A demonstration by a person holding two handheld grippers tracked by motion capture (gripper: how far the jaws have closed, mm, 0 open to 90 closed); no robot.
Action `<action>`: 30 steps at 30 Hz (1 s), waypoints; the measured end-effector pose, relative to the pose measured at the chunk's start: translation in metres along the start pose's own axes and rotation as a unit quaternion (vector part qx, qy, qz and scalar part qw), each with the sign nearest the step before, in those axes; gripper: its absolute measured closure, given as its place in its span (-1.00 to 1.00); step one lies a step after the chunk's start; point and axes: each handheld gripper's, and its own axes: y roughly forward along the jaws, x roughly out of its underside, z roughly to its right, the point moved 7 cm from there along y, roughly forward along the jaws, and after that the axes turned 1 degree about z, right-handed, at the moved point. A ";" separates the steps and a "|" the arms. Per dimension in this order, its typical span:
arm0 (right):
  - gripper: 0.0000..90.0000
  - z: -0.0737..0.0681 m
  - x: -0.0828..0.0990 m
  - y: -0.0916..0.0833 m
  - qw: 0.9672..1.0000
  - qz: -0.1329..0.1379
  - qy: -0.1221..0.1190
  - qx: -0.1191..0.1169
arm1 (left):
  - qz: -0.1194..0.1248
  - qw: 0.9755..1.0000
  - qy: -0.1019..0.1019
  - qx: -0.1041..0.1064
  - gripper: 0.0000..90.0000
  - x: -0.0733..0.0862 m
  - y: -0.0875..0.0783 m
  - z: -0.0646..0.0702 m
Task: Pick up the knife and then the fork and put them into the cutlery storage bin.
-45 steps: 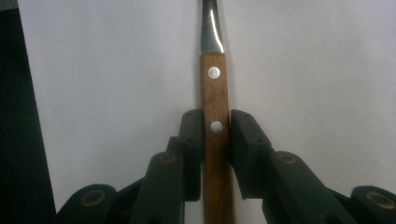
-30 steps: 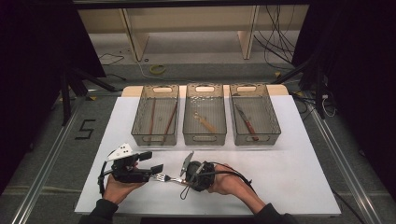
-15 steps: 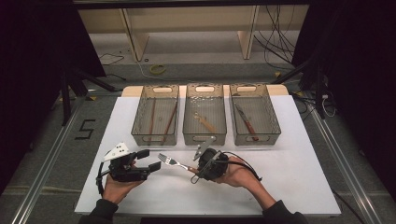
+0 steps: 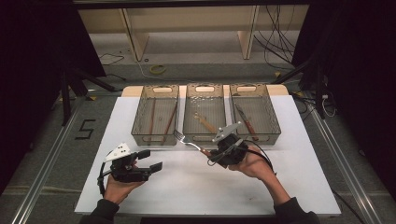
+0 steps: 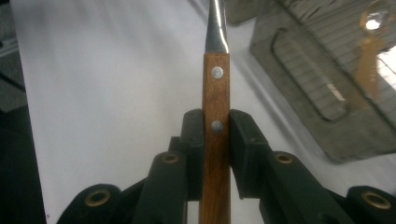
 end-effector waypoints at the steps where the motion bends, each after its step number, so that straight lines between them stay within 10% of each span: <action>1: 0.72 0.003 -0.001 -0.002 1.000 0.005 0.003 0.006 | -0.001 1.000 0.000 -0.001 -0.55 0.000 0.000 0.000; 13: 0.72 0.044 0.001 -0.037 0.995 0.056 0.054 0.057 | -0.004 1.000 0.004 0.001 -0.56 0.001 0.001 0.001; 30: 0.72 0.112 0.010 -0.077 0.980 0.080 0.125 0.129 | -0.006 1.000 0.004 -0.001 -0.56 0.002 0.002 0.002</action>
